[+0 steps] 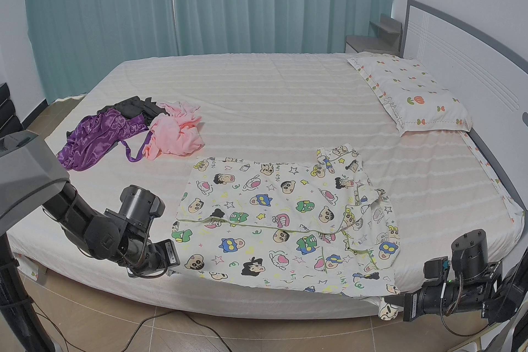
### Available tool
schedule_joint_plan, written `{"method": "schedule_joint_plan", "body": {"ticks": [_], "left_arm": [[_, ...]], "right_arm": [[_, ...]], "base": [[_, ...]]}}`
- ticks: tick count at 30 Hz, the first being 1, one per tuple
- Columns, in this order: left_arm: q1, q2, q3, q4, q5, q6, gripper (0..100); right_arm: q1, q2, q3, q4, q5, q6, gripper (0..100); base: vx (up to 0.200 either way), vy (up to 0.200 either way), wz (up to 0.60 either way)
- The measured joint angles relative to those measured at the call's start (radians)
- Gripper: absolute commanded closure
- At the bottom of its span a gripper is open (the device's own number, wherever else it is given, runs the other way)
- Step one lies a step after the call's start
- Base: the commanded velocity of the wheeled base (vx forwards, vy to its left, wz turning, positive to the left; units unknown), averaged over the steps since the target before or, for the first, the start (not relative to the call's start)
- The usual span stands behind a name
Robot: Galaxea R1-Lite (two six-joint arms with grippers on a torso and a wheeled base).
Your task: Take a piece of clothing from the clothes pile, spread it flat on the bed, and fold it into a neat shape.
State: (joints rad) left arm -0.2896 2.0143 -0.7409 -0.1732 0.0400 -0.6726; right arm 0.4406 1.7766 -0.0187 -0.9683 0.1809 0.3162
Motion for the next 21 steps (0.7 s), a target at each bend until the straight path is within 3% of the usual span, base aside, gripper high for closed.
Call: {"method": "schedule_joint_plan", "body": {"ticks": [21], "left_arm": [[0.041,0.027,-0.227,0.126,-0.009,-0.068,100]], "right_arm": [[-0.088,0.04,-0.136,-0.033,0.01,0.005,100]], "base": [[0.0,0.0,0.0]]}}
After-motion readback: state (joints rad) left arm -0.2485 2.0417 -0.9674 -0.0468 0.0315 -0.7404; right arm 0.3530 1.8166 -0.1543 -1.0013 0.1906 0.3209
